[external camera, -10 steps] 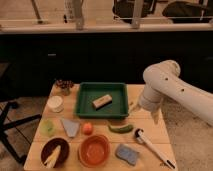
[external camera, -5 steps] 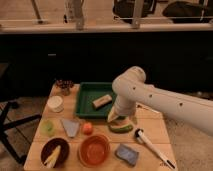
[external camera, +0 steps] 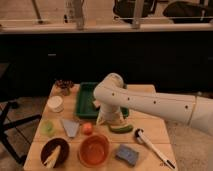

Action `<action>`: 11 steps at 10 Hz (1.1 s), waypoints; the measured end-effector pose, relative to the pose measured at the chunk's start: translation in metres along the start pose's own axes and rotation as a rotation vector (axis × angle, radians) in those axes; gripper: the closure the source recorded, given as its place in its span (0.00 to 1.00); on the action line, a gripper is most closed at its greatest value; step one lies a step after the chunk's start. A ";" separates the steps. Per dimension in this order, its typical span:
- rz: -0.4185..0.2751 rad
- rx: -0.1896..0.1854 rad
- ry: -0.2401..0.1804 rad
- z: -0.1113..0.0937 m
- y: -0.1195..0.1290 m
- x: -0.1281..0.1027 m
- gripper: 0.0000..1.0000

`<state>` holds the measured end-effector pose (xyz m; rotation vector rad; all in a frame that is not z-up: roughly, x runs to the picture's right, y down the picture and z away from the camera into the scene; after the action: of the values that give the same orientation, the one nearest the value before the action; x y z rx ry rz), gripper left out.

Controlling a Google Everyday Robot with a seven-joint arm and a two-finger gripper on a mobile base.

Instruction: Place apple in paper cup

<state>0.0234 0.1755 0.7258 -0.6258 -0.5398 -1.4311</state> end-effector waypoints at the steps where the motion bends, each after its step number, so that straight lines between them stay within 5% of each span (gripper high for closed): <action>1: -0.013 -0.011 -0.005 0.004 -0.011 -0.001 0.20; 4: -0.063 -0.034 -0.015 0.014 -0.046 -0.008 0.20; 11: -0.060 -0.035 -0.016 0.016 -0.045 -0.008 0.20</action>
<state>-0.0213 0.1907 0.7348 -0.6537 -0.5508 -1.4963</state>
